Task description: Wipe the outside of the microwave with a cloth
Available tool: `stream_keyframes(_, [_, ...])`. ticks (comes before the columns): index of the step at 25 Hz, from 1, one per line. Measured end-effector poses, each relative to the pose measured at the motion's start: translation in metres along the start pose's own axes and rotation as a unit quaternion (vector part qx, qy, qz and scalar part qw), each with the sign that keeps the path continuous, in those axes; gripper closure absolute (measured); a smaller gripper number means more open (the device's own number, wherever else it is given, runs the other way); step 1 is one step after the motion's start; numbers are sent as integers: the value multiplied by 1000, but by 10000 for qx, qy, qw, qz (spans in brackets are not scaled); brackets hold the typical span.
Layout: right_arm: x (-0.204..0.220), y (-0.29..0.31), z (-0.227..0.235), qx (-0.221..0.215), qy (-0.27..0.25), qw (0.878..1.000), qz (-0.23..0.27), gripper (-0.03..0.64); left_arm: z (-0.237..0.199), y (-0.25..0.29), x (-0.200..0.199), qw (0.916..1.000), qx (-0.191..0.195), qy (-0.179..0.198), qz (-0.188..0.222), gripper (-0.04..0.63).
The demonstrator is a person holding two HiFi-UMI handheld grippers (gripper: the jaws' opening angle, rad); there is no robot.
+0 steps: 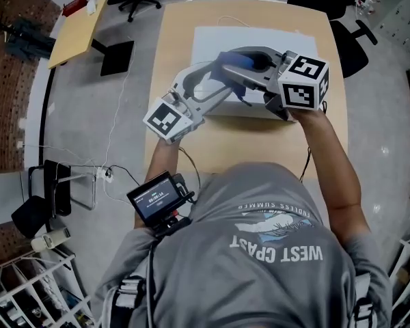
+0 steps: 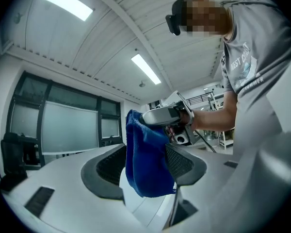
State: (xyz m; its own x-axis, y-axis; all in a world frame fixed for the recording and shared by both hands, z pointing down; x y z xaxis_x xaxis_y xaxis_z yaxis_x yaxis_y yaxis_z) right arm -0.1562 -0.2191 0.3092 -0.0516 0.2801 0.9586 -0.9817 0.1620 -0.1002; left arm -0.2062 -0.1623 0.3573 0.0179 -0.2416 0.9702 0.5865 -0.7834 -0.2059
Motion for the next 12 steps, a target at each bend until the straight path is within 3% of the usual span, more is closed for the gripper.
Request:
stream_keyframes(6, [21, 25, -18, 80, -500, 9971, -563, 486, 2, 1, 1, 9970, -15, 772, -104, 345])
stream_keyframes(12, [32, 45, -28, 269, -1033, 9932, -455, 423, -6, -13, 7, 9945, -164, 1033, -46, 387])
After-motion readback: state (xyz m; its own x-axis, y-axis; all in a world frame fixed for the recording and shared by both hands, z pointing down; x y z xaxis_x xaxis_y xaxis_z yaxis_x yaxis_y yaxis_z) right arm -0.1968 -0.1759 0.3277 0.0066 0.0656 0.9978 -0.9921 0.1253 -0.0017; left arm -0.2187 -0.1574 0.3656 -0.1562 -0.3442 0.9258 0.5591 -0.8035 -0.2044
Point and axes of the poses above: the fingertips, and each gripper's own axes: y forward along the fingers, z to its right, x out of its underside, the point moved 4 cm from there along -y, backward along the fingers, and after that the axes turned 12 degrees about z, right-handed, at the moved point
